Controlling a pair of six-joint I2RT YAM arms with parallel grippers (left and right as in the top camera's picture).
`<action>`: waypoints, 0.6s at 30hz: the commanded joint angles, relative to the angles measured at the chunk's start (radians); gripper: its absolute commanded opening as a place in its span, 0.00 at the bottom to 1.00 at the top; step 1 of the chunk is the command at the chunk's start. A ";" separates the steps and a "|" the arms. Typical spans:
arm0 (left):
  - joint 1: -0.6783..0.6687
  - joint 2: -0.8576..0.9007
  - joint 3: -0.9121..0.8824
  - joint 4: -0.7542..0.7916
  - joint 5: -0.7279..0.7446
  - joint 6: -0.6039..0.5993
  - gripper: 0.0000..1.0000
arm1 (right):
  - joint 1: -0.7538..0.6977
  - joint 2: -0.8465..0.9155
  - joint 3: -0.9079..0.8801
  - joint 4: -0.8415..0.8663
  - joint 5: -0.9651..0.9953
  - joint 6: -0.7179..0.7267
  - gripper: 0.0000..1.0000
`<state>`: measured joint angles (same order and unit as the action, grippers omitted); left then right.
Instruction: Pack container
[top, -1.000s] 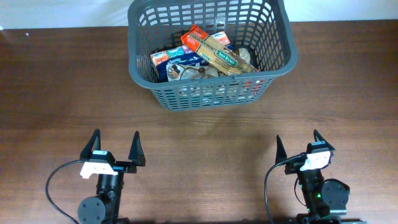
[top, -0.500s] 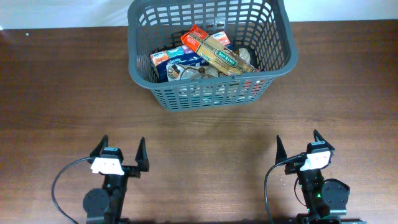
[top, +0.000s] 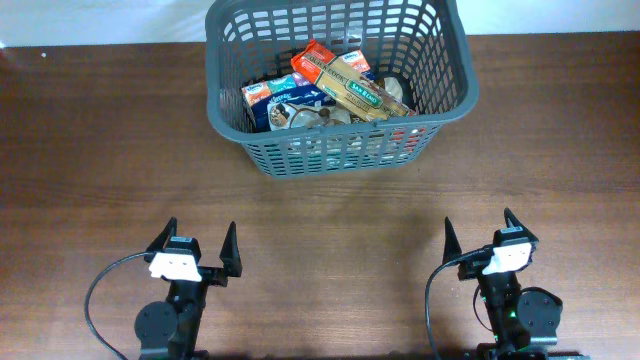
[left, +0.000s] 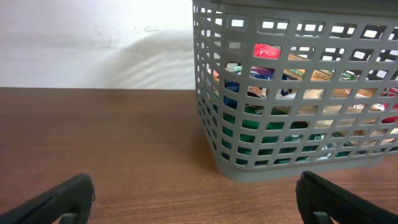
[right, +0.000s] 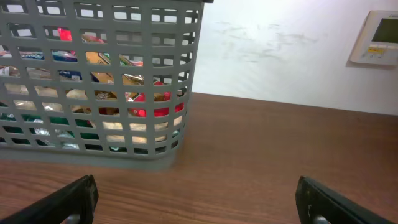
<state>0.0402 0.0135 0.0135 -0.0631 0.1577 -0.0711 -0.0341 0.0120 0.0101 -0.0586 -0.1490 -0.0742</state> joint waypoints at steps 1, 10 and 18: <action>-0.004 -0.008 -0.005 -0.002 0.003 0.019 0.99 | -0.006 -0.008 -0.005 -0.005 -0.017 0.011 0.99; -0.004 -0.008 -0.005 -0.002 0.003 0.019 0.99 | -0.006 -0.009 -0.005 -0.005 -0.016 0.011 0.99; -0.004 -0.008 -0.005 -0.002 0.003 0.019 0.99 | -0.006 -0.008 -0.005 -0.005 -0.017 0.011 0.99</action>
<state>0.0402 0.0135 0.0135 -0.0631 0.1577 -0.0711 -0.0341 0.0120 0.0101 -0.0582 -0.1490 -0.0742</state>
